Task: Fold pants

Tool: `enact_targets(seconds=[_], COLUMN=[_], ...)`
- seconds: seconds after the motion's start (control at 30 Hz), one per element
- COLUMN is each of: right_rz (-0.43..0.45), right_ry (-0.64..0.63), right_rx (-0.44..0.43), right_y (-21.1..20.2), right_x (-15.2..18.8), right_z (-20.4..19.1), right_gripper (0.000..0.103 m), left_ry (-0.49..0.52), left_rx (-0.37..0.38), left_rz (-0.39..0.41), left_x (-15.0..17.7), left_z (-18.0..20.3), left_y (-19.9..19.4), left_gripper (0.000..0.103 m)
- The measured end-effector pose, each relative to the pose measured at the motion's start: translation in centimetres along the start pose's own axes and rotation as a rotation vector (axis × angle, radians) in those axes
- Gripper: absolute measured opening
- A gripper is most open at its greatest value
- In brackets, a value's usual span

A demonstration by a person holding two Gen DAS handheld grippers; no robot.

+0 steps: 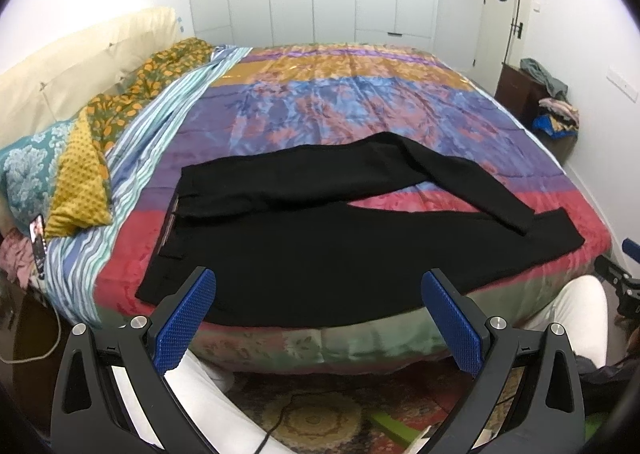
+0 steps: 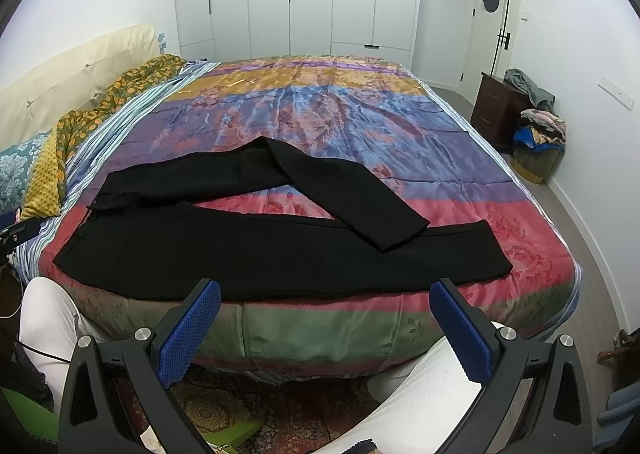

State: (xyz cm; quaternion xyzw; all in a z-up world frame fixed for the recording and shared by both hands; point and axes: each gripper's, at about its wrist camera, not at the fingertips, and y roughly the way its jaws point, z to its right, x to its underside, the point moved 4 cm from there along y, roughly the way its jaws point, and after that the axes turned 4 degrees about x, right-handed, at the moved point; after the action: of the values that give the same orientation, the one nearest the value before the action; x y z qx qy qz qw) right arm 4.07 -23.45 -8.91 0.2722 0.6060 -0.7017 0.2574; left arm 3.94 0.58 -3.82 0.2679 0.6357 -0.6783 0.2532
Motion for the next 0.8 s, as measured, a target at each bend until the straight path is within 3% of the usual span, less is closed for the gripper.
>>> enact_targets(seconds=[0.6,0.8], right_rz=[0.055,0.086], right_ry=[0.013,0.016], right_rx=[0.050,0.036], right_y=[-0.4,-0.2], right_x=[-1.7,-2.6], right_z=[2.0,1.7], right_gripper=[0.103,0.103], left_ry=[0.013,-0.023], left_rx=[-0.049,-0.066], left_rz=[0.016,-0.070], left_x=[-1.4,-0.9], left_z=[0.1,-0.7], left_y=[0.5,2.9], left_gripper=[0.103,0.103])
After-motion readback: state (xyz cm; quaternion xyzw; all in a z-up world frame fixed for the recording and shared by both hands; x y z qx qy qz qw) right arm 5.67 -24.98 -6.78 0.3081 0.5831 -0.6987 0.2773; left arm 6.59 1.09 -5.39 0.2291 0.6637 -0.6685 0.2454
